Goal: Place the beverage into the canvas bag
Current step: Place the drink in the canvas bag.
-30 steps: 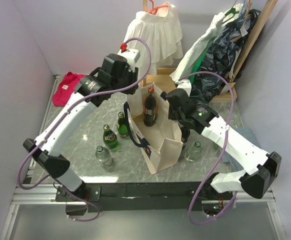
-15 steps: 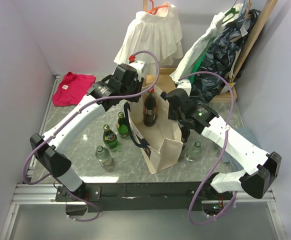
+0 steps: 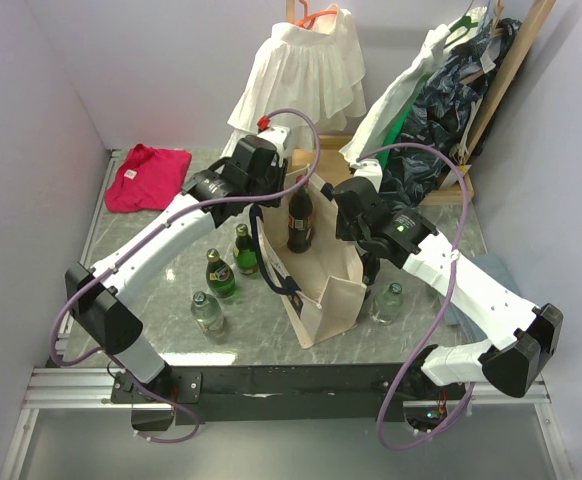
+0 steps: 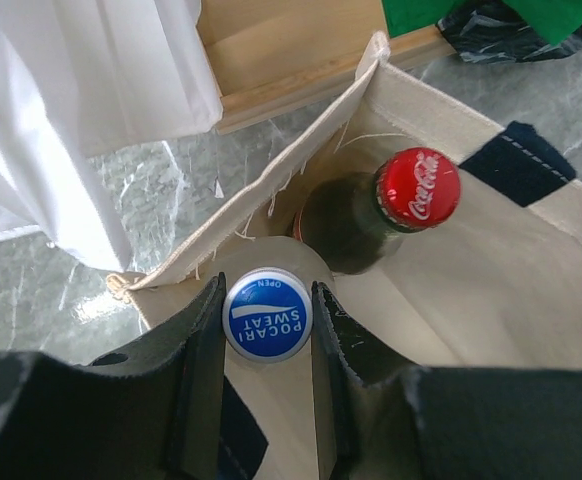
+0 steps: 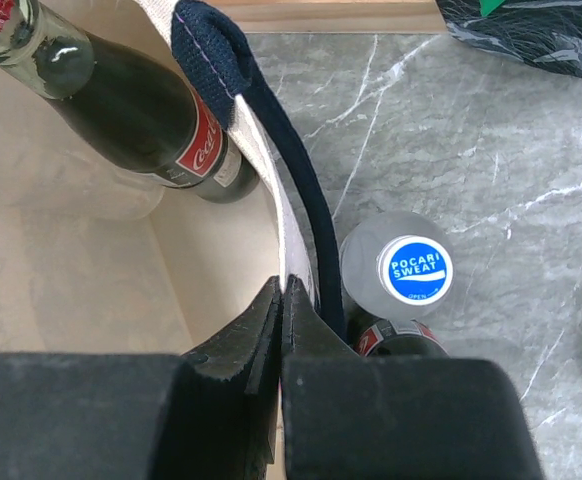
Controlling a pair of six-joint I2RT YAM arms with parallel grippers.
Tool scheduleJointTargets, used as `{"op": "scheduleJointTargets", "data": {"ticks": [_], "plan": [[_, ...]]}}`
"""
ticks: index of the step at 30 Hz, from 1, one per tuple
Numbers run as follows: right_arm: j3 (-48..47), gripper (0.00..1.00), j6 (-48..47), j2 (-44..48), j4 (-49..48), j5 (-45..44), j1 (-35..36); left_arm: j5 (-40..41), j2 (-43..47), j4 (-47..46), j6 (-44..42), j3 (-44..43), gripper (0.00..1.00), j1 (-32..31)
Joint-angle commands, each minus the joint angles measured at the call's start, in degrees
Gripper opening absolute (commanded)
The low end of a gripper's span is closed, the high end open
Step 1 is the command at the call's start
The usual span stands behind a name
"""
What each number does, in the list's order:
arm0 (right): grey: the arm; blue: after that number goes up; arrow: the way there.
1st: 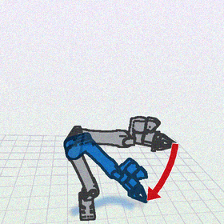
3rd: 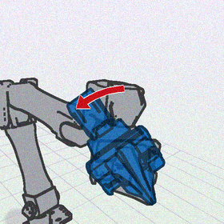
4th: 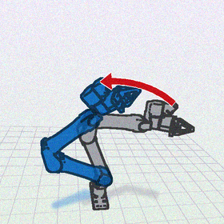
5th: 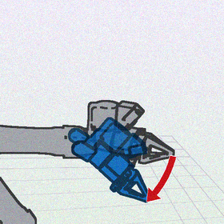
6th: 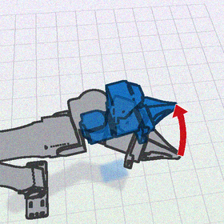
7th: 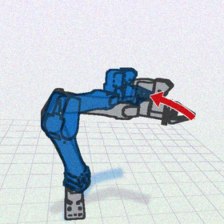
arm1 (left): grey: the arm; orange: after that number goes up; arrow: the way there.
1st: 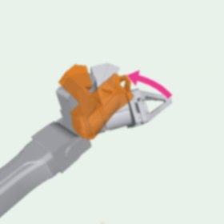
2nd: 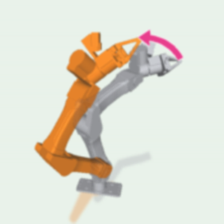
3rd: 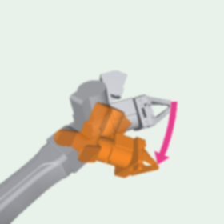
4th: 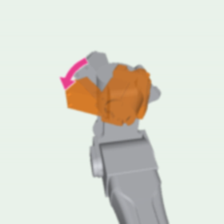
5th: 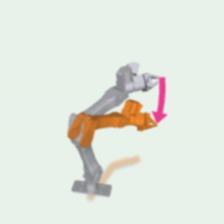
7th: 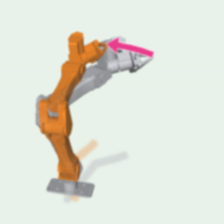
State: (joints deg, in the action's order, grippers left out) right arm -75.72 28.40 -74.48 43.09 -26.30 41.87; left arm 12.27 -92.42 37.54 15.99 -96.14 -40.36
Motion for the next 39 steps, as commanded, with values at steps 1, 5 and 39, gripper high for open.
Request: {"op": "scheduleJointTargets", "data": {"ticks": [1, 5, 39], "plan": [[0.31, 0.00, 0.60, 1.70, -0.47, -0.06, 0.14, 2.05, 2.77, -11.26, 2.29, 0.33, 0.01, -0.25], [0.49, 0.00, 0.60, 1.88, -0.38, -0.24, 0.14, 2.93, 3.39, -13.10, 2.91, 2.44, 0.01, -0.25], [1.45, 0.00, -0.28, 3.11, -0.82, -0.24, 0.14, 3.72, -1.01, -12.23, 7.30, 4.99, 0.01, -0.25]]}}
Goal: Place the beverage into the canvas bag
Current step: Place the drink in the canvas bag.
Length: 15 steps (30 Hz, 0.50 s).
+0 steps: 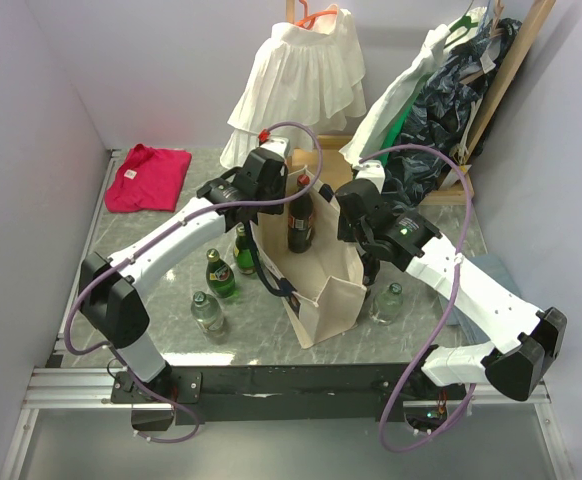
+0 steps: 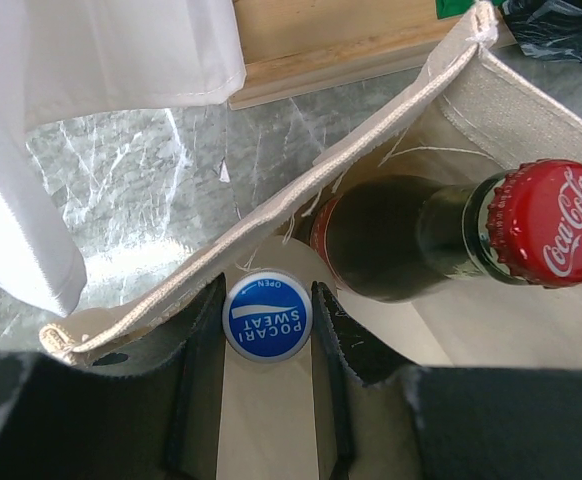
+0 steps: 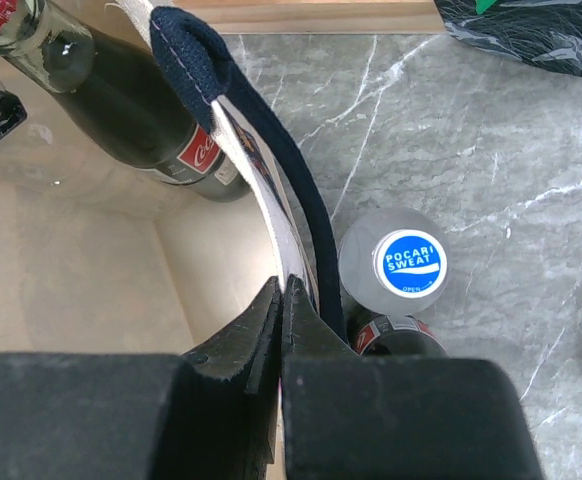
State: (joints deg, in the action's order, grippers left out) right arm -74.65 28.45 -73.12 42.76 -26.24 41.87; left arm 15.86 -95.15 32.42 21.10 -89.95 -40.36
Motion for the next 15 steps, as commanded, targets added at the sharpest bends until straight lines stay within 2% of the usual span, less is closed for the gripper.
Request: {"op": "scheduleJointTargets", "data": {"ticks": [1, 15], "plan": [[0.38, 0.00, -0.32, 1.84, -0.57, -0.22, 0.14, 0.05, 1.81, -7.11, 2.28, -0.84, 0.01, -0.33], [0.03, 0.00, 0.12, 1.05, -0.84, -0.04, 0.14, 1.36, 1.11, -6.32, 1.75, 1.80, 0.01, -0.51]]}}
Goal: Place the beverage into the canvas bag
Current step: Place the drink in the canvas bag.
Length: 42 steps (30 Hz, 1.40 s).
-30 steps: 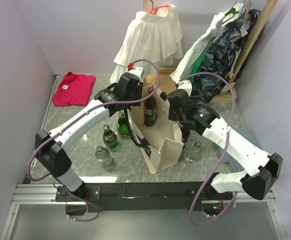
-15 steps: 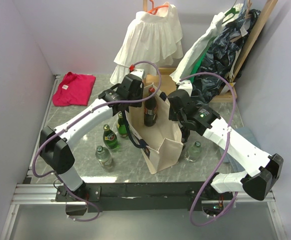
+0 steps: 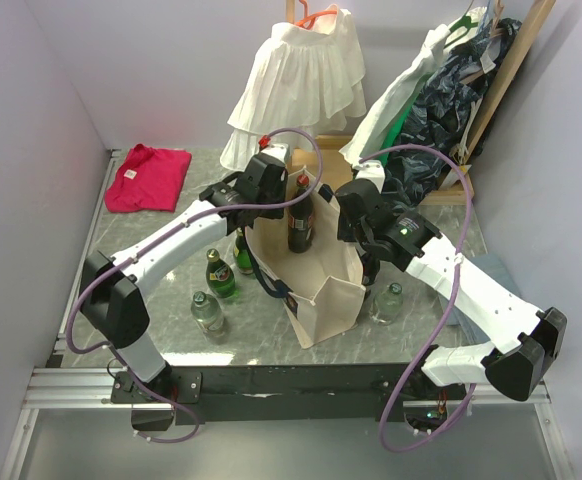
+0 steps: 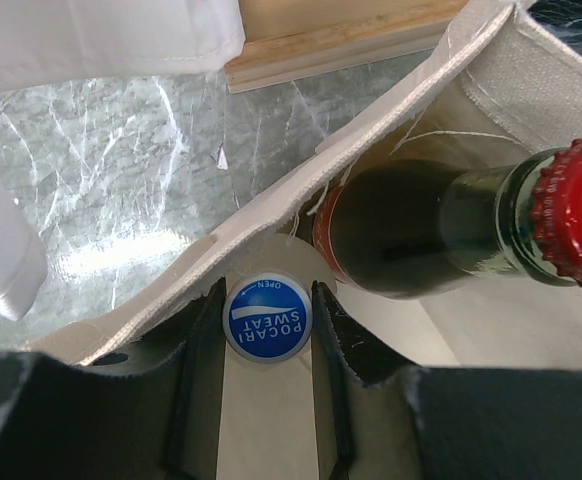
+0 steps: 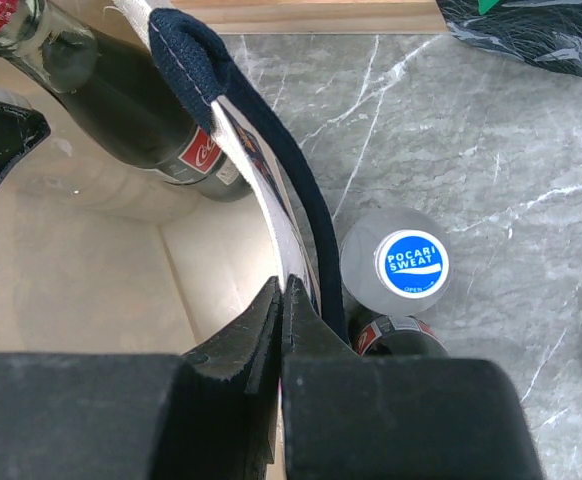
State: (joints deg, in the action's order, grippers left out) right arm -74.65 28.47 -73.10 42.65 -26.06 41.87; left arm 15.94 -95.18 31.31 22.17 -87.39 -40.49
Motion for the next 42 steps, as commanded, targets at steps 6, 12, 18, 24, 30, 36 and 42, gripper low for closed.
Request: {"op": "scheduleJointTargets", "data": {"ticks": [6, 12, 18, 24, 30, 36, 42], "plan": [[-0.23, 0.00, 0.10, 0.50, -0.64, -0.22, 0.14, 2.34, 0.34, -4.50, 2.00, -1.02, 0.09, -0.38], [-0.23, 0.00, 0.10, 0.33, -0.64, -0.30, 0.06, 2.86, -0.27, -3.89, 2.00, -1.46, 0.14, -0.29], [-0.23, 0.00, 0.01, 0.41, -0.82, -0.57, 0.14, 2.16, -0.36, -4.24, 2.00, -1.55, 0.15, -0.38], [-0.14, 0.00, -0.17, 0.41, -0.91, -0.65, 0.14, 2.16, -1.24, -3.10, 1.64, -1.47, 0.27, -0.38], [0.30, 0.00, -0.08, 0.77, -0.99, -0.74, 0.06, 1.90, -0.80, -3.54, 1.82, -0.67, 0.26, -0.38], [0.21, 0.00, -0.17, 0.77, -0.91, -0.74, 0.14, 1.72, -0.10, -3.71, 1.47, -0.15, 0.28, -0.38], [0.12, 0.00, -0.26, 0.86, -0.91, -0.74, 0.14, 2.07, 0.96, -4.24, 0.68, 1.52, 0.39, -0.64]]}}
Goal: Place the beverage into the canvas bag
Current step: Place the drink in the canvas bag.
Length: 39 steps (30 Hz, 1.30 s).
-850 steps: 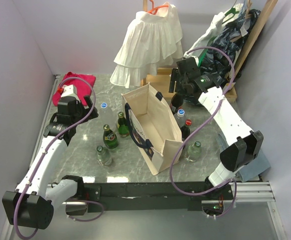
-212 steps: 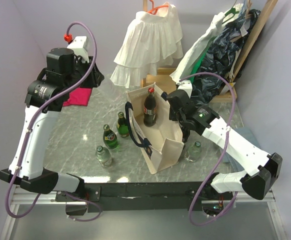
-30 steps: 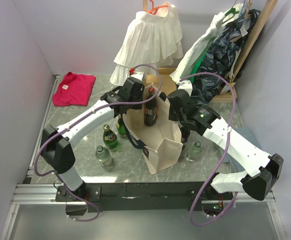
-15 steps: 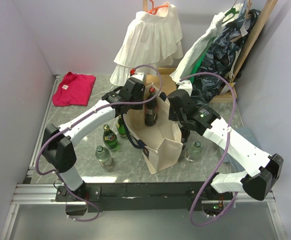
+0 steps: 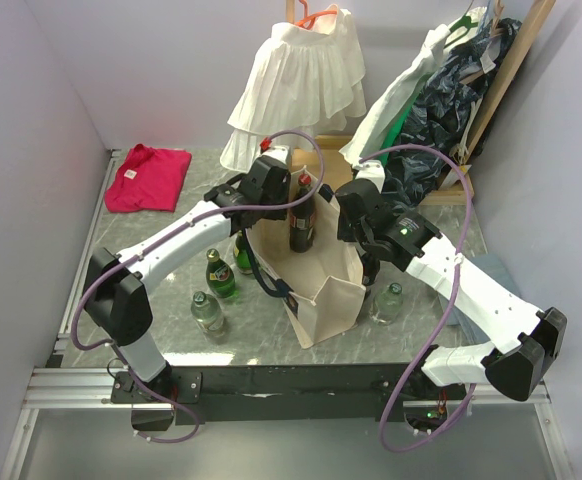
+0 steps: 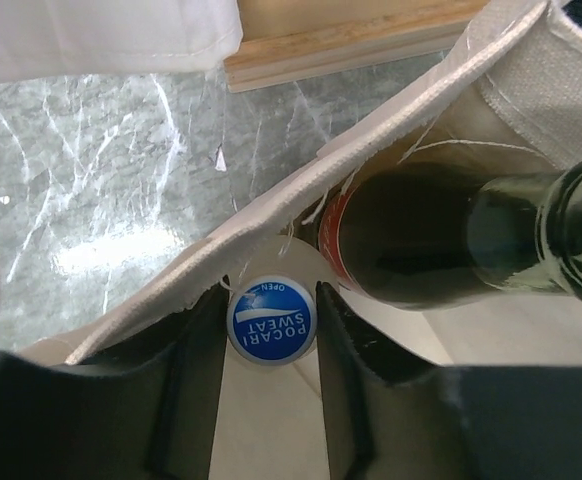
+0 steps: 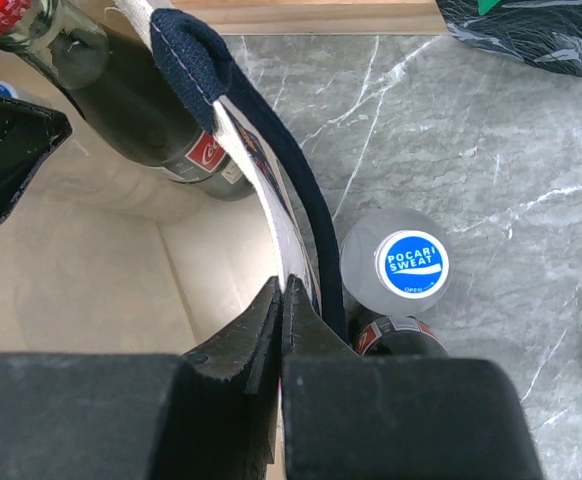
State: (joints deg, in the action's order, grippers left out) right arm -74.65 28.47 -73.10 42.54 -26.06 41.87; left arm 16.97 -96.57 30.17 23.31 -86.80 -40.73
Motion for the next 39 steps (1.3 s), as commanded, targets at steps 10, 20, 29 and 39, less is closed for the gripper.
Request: {"op": "scheduleJointTargets", "data": {"ticks": [10, 20, 29, 39], "plan": [[-0.32, 0.00, -0.34, 0.68, -0.80, -0.65, 0.14, 2.10, 2.62, -2.31, -0.98, 0.67, 0.56, -0.84], [-1.02, 0.00, -0.52, 0.41, -0.80, -0.57, 0.14, 3.33, 4.02, -1.70, -1.43, -0.82, 0.59, -1.28], [-1.46, 0.00, -0.34, 0.15, -0.89, -0.21, 0.14, 5.26, 5.34, 0.06, -2.57, -4.51, 0.61, -1.37], [-4.45, 0.02, -0.78, -0.11, -0.18, 0.05, 0.14, 8.78, 10.00, 0.50, -5.02, -6.97, 0.68, -1.46]]}}
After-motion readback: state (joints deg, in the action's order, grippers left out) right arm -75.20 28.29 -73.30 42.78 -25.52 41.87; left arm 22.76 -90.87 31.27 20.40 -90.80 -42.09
